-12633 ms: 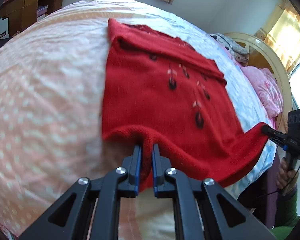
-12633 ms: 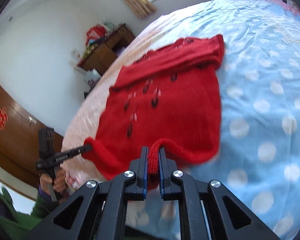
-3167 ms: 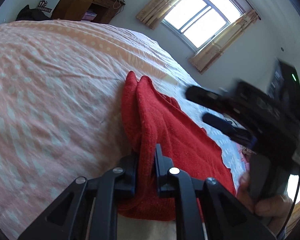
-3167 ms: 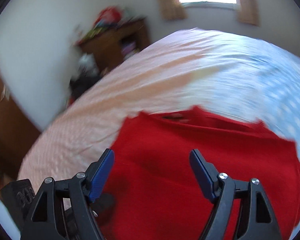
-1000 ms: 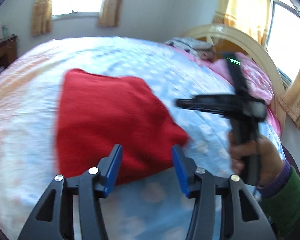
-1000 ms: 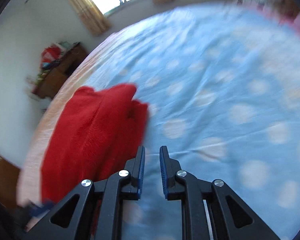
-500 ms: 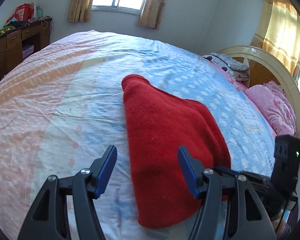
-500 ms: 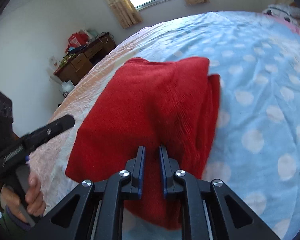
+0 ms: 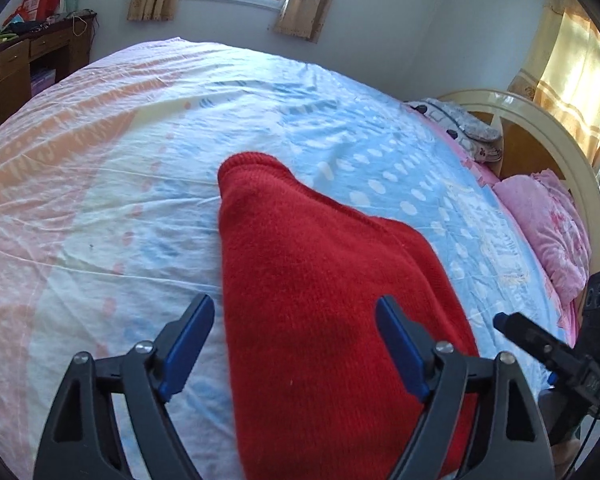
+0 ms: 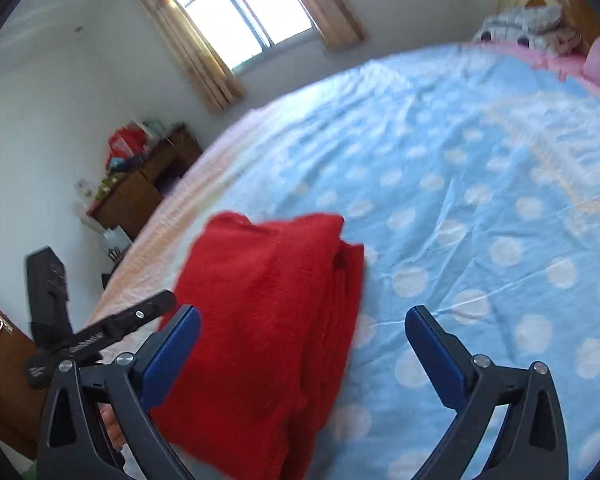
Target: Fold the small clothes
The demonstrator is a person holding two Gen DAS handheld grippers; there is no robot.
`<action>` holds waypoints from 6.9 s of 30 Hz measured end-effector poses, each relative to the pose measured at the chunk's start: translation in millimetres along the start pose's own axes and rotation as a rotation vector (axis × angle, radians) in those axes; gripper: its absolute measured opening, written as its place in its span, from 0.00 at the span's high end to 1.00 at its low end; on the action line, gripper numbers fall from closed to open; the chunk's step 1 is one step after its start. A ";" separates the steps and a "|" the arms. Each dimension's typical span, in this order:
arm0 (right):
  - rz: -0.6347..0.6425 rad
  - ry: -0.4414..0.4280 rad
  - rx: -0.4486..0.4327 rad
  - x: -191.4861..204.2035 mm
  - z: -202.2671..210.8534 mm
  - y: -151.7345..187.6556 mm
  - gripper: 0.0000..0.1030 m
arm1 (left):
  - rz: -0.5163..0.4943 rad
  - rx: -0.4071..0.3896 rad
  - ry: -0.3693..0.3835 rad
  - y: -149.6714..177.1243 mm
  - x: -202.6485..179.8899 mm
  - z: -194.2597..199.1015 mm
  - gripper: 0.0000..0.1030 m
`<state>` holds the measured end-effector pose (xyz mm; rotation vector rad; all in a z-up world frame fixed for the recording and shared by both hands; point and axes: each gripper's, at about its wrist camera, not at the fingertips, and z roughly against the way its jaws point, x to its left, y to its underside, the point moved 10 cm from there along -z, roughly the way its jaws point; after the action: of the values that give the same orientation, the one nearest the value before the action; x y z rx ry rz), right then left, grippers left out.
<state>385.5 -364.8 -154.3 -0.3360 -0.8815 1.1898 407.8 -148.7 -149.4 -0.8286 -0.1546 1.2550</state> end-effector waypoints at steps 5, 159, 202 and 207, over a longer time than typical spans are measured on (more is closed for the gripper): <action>0.002 -0.004 0.075 4.4 -42.7 17.9 0.01 | -0.020 0.065 -0.012 18.9 -1.5 -25.5 0.14; 0.376 -0.309 0.239 444.4 -192.1 201.8 0.59 | 0.384 -0.084 -0.496 76.7 375.6 182.8 0.07; 0.231 -0.382 0.303 403.1 -148.8 179.7 0.47 | 0.414 -0.054 -0.424 78.1 378.7 183.3 0.00; 0.242 -0.486 0.367 407.4 -124.3 216.8 0.47 | 0.416 -0.042 -0.353 101.0 360.6 204.7 0.00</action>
<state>374.9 110.3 -205.2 0.1599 -1.0300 1.6662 344.1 271.8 -185.5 -0.6879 -0.3035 1.7923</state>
